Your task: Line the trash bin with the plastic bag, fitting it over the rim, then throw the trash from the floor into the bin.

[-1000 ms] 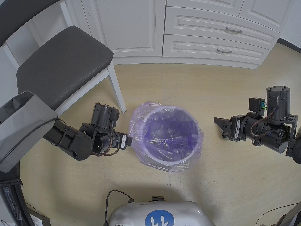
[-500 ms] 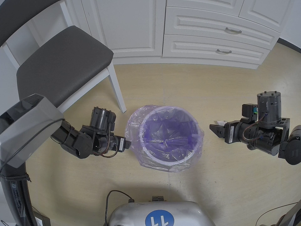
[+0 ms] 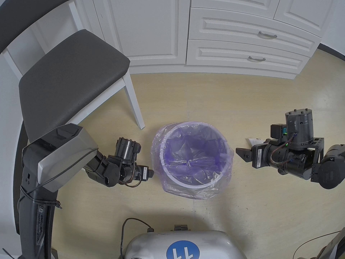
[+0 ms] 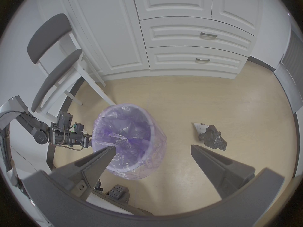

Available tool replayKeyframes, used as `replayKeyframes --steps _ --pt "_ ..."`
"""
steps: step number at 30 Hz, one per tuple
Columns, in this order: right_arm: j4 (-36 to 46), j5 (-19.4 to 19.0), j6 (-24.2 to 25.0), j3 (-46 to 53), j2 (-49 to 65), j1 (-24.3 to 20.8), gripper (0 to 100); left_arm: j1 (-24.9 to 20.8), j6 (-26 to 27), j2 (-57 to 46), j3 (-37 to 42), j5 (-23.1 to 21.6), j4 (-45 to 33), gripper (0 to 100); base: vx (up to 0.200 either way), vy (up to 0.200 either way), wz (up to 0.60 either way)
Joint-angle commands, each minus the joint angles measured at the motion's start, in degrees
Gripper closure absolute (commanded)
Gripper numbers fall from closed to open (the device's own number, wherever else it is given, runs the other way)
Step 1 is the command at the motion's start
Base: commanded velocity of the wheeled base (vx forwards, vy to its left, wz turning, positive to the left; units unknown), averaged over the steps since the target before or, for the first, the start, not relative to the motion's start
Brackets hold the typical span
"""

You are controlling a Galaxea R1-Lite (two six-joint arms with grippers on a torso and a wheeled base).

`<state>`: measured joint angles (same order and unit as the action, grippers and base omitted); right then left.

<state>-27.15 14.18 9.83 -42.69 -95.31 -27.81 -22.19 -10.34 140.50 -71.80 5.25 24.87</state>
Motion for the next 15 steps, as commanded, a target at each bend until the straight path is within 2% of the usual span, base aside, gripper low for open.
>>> replayKeyframes --steps 1,8,10,15 --pt "-0.7 0.0 0.0 -0.3 -3.0 0.2 0 0.7 -0.3 1.3 -0.5 -0.8 0.1 0 0.000 0.000 0.00" --pt "-5.5 0.5 -0.2 0.2 -6.7 1.3 0 1.4 0.1 -1.4 0.4 -0.8 -0.5 0 0.000 0.000 0.00" --pt "-5.5 0.6 -1.1 0.6 -8.5 3.5 0 2.4 0.7 -4.8 2.0 -0.8 -1.6 0 0.000 0.000 0.00" --pt "-5.8 0.0 -9.6 0.7 -16.2 12.2 0 4.4 4.1 -10.6 5.3 -4.1 -3.6 0 0.000 0.000 0.00"
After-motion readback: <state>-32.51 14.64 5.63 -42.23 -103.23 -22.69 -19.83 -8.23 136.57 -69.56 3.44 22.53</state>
